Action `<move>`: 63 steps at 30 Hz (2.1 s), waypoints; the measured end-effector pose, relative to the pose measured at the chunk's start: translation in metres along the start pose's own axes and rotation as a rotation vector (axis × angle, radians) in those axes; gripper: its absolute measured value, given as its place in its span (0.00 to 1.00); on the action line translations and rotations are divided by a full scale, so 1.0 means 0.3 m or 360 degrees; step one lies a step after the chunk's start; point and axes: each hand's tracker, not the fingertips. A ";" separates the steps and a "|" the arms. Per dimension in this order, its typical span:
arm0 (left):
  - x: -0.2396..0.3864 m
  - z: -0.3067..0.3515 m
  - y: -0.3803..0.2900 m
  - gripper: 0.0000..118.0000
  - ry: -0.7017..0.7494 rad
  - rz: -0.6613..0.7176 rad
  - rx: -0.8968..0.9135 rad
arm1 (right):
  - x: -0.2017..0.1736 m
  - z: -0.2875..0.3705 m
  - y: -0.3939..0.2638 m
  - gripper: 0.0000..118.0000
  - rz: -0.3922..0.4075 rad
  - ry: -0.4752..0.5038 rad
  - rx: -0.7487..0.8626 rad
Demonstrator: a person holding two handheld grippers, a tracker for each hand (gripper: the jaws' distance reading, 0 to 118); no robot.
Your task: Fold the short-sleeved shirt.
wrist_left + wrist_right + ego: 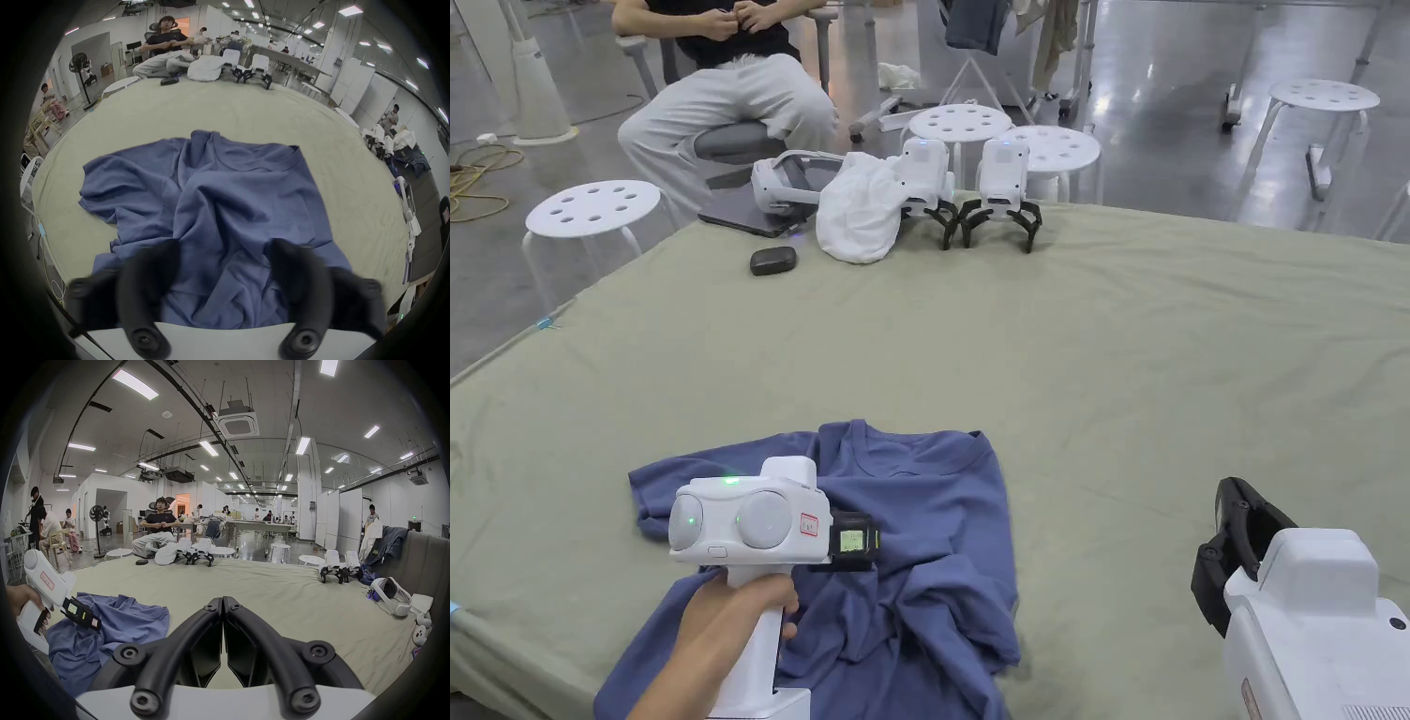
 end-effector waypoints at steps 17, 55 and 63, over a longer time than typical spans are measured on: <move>0.067 -0.115 -0.054 0.40 0.0085 -0.0038 -0.0223 | 0.045 0.009 -0.034 0.04 -0.0010 -0.0031 -0.0053; 0.730 0.602 0.462 0.06 -0.0719 -0.0410 0.0543 | 0.399 0.194 0.077 0.04 -0.0103 -0.0386 0.0141; 1.060 0.577 0.423 0.06 -0.0958 -0.0617 0.0460 | 0.531 0.260 0.078 0.04 -0.0096 -0.0551 0.0151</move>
